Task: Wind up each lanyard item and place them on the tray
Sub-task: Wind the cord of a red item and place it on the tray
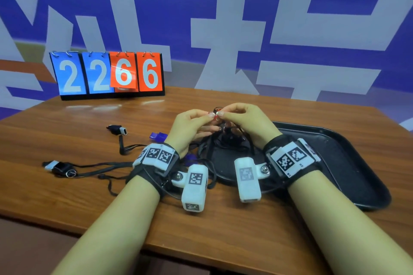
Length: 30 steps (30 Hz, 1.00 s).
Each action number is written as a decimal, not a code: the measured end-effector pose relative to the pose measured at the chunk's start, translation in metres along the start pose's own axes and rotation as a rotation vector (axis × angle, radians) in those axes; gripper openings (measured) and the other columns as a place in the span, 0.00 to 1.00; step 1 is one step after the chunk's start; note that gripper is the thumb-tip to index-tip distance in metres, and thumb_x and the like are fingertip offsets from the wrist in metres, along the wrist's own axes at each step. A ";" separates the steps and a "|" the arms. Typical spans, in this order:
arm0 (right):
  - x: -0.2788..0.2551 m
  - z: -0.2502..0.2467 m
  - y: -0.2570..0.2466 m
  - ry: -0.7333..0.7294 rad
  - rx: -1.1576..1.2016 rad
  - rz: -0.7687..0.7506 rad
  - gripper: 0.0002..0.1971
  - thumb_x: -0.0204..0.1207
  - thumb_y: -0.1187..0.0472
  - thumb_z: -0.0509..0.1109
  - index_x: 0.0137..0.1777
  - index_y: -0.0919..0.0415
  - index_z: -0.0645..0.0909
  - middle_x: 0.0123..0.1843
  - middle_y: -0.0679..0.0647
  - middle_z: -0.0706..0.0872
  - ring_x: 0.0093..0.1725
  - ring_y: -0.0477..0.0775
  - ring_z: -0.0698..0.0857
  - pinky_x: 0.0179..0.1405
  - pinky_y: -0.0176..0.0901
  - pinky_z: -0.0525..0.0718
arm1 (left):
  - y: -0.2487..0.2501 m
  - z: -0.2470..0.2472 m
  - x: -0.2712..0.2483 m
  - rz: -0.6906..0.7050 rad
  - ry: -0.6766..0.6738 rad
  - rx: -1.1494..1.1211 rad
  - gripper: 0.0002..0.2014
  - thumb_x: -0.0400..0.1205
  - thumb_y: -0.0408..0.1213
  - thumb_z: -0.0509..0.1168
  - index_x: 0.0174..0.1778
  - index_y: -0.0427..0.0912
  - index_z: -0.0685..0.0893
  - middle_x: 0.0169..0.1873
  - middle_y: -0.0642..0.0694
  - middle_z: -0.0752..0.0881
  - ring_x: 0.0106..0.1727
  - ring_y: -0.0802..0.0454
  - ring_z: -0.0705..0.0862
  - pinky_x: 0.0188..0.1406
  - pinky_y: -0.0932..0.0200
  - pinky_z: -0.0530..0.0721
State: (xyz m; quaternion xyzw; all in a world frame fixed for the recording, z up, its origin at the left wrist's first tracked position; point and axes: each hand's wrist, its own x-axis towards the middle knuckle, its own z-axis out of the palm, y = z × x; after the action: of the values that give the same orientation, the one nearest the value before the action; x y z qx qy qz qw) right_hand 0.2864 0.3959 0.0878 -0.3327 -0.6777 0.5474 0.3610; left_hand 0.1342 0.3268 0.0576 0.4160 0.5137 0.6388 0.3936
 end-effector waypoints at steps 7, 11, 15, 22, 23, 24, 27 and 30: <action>-0.010 -0.005 -0.020 -0.074 0.021 0.158 0.08 0.76 0.63 0.76 0.51 0.67 0.88 0.35 0.53 0.89 0.29 0.43 0.83 0.26 0.30 0.77 | 0.003 0.002 -0.006 0.021 -0.056 -0.048 0.05 0.84 0.32 0.69 0.52 0.35 0.87 0.44 0.40 0.93 0.47 0.43 0.93 0.50 0.55 0.90; -0.012 0.002 -0.009 -0.016 0.194 0.317 0.04 0.76 0.60 0.77 0.44 0.61 0.87 0.32 0.50 0.87 0.28 0.41 0.80 0.20 0.26 0.76 | 0.003 0.001 -0.009 0.014 -0.051 -0.050 0.02 0.83 0.31 0.69 0.49 0.37 0.87 0.41 0.41 0.93 0.44 0.47 0.92 0.46 0.58 0.90; -0.011 0.008 0.003 -0.017 0.296 0.374 0.06 0.76 0.58 0.77 0.41 0.58 0.85 0.26 0.48 0.84 0.23 0.39 0.79 0.19 0.25 0.76 | 0.002 0.000 -0.008 0.006 -0.047 -0.044 0.02 0.83 0.31 0.69 0.48 0.38 0.87 0.40 0.40 0.93 0.41 0.50 0.92 0.47 0.58 0.90; -0.011 0.013 0.009 -0.029 0.370 0.221 0.04 0.79 0.61 0.74 0.45 0.61 0.85 0.36 0.49 0.88 0.27 0.39 0.79 0.22 0.25 0.78 | 0.001 -0.002 -0.003 0.013 -0.067 -0.095 0.05 0.84 0.35 0.68 0.48 0.38 0.87 0.40 0.39 0.91 0.36 0.48 0.88 0.54 0.50 0.89; -0.012 0.014 0.010 -0.036 0.366 0.212 0.04 0.79 0.60 0.74 0.46 0.61 0.86 0.36 0.49 0.89 0.28 0.39 0.79 0.23 0.26 0.78 | 0.001 -0.002 -0.003 0.017 -0.066 -0.092 0.06 0.84 0.37 0.68 0.48 0.38 0.87 0.40 0.40 0.90 0.35 0.50 0.86 0.51 0.52 0.88; -0.013 0.015 0.010 -0.044 0.355 0.204 0.05 0.78 0.60 0.75 0.48 0.61 0.86 0.37 0.49 0.89 0.29 0.39 0.80 0.24 0.26 0.78 | 0.000 -0.002 -0.002 0.023 -0.060 -0.074 0.08 0.84 0.40 0.68 0.48 0.38 0.87 0.39 0.42 0.88 0.33 0.52 0.84 0.46 0.55 0.87; -0.016 0.017 0.012 -0.058 0.329 0.183 0.08 0.77 0.59 0.75 0.54 0.61 0.86 0.38 0.49 0.90 0.31 0.41 0.81 0.26 0.28 0.79 | -0.003 -0.003 0.000 0.041 -0.041 0.023 0.13 0.85 0.45 0.67 0.48 0.36 0.85 0.33 0.44 0.82 0.26 0.57 0.75 0.33 0.61 0.76; -0.016 0.017 0.013 -0.042 0.336 0.158 0.05 0.77 0.59 0.75 0.50 0.57 0.86 0.37 0.48 0.89 0.31 0.41 0.81 0.26 0.28 0.79 | -0.004 0.000 0.000 0.041 -0.075 0.135 0.20 0.88 0.49 0.62 0.43 0.34 0.83 0.26 0.47 0.77 0.21 0.59 0.68 0.22 0.65 0.68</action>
State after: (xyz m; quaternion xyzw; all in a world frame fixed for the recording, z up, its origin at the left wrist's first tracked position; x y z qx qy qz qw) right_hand 0.2813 0.3761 0.0710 -0.3084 -0.5558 0.6865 0.3529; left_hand 0.1347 0.3273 0.0539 0.4757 0.5317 0.5948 0.3706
